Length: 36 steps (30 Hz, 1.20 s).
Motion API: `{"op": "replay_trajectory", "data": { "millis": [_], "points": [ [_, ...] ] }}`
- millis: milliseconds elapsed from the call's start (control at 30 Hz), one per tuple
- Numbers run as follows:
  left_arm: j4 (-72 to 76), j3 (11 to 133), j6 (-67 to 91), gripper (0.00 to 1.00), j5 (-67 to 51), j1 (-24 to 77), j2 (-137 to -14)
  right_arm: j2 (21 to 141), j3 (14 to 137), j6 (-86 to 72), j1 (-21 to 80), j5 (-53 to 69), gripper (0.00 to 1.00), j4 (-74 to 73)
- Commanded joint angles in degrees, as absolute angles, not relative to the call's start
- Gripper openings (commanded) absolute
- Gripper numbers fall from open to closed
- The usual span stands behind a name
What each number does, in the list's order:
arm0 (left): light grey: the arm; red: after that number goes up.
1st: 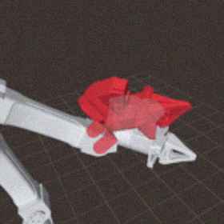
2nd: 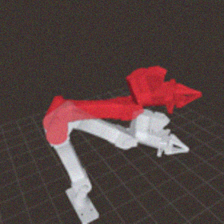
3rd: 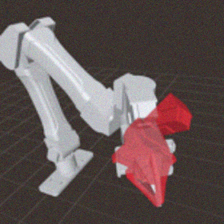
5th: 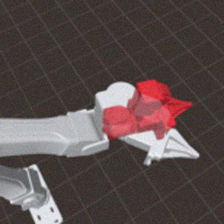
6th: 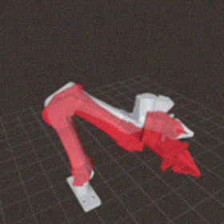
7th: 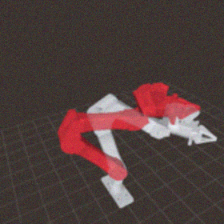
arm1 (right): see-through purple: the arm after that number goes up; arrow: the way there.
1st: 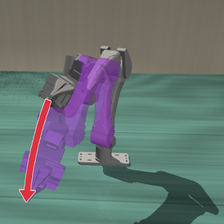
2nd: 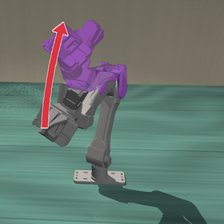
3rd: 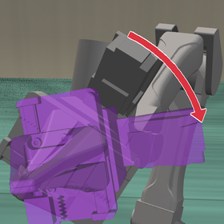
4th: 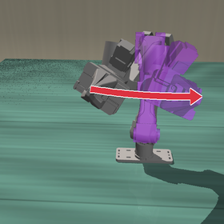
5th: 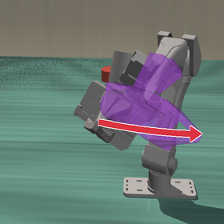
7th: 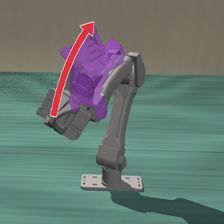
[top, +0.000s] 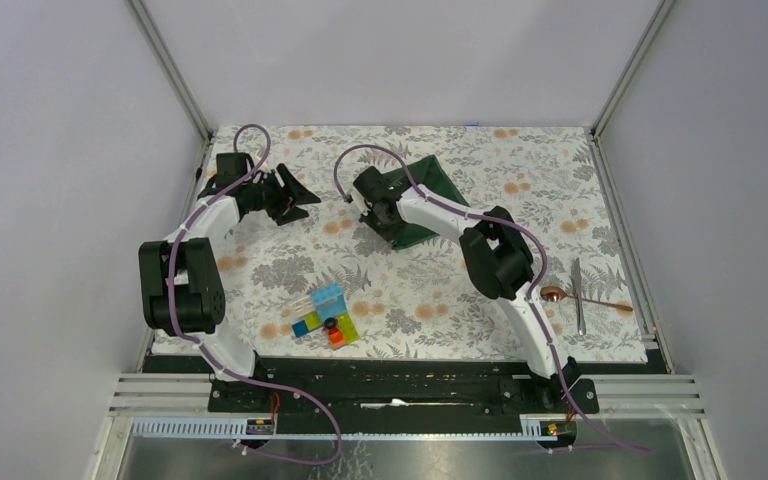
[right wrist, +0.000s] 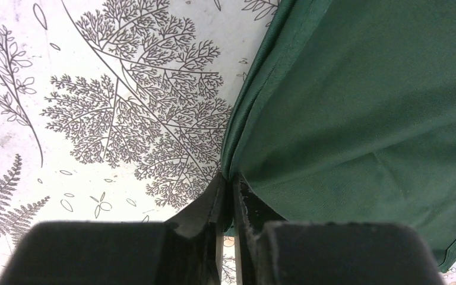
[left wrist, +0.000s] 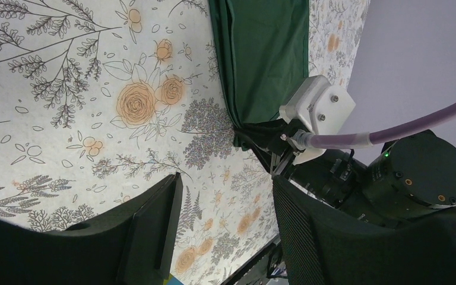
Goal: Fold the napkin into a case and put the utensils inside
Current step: Pick up the upper triangle-folded napkin from the center of the board.
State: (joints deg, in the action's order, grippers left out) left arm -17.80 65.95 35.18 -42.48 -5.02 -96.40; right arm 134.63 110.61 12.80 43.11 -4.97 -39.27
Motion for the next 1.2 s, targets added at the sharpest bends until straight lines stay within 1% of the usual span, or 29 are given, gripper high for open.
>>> {"op": "replay_trajectory", "data": {
  "millis": [0, 67, 200, 300, 433, 533, 567, 600, 800, 867, 1067, 1167],
  "points": [
    [-14.8, 65.5, 35.4, 0.62, -44.0, -5.4, -96.8, 138.9, 108.8, 11.3, 43.2, -4.1, 0.08, -38.2],
    [-14.8, 65.5, 35.3, 0.62, -44.0, -5.4, -96.9, 138.2, 109.3, 10.9, 43.2, -3.7, 0.00, -38.1],
    [-14.3, 65.1, 35.7, 0.62, -44.2, -5.4, -97.0, 134.7, 108.8, 9.6, 43.0, -1.5, 0.00, -38.0],
    [-12.4, 64.1, 37.2, 0.63, -45.5, -5.3, -97.5, 131.1, 106.2, 8.4, 42.7, -0.9, 0.00, -35.8],
    [-4.1, 60.3, 44.5, 0.68, -49.2, -5.2, -100.0, 126.3, 102.2, 5.7, 41.9, -0.1, 0.00, -31.0],
    [4.9, 57.7, 53.9, 0.75, -50.7, -3.8, -102.9, 123.7, 100.1, 4.6, 41.7, 1.3, 0.00, -29.0],
    [6.5, 57.6, 56.0, 0.88, -50.1, -2.8, -103.6, 122.8, 99.5, 4.5, 41.6, 1.5, 0.00, -28.5],
    [7.6, 58.0, 57.8, 0.92, -49.0, -1.6, -104.1, 122.1, 98.8, 4.3, 41.5, 1.5, 0.00, -27.9],
    [12.9, 63.0, 64.6, 0.98, -40.5, 7.4, -111.2, 120.4, 97.0, 3.5, 40.0, 2.9, 0.00, -26.5],
    [15.0, 64.1, 66.4, 0.99, -38.1, 8.8, -113.8, 120.3, 96.9, 3.3, 39.7, 3.1, 0.00, -26.3],
    [15.4, 66.1, 68.5, 0.93, -30.2, 10.6, -116.7, 119.0, 95.9, 2.5, 39.1, 3.7, 0.00, -25.0],
    [18.5, 66.4, 71.1, 0.90, -29.6, 10.8, -119.1, 118.7, 96.1, 2.3, 39.0, 4.5, 0.00, -24.8]
  ]
}}
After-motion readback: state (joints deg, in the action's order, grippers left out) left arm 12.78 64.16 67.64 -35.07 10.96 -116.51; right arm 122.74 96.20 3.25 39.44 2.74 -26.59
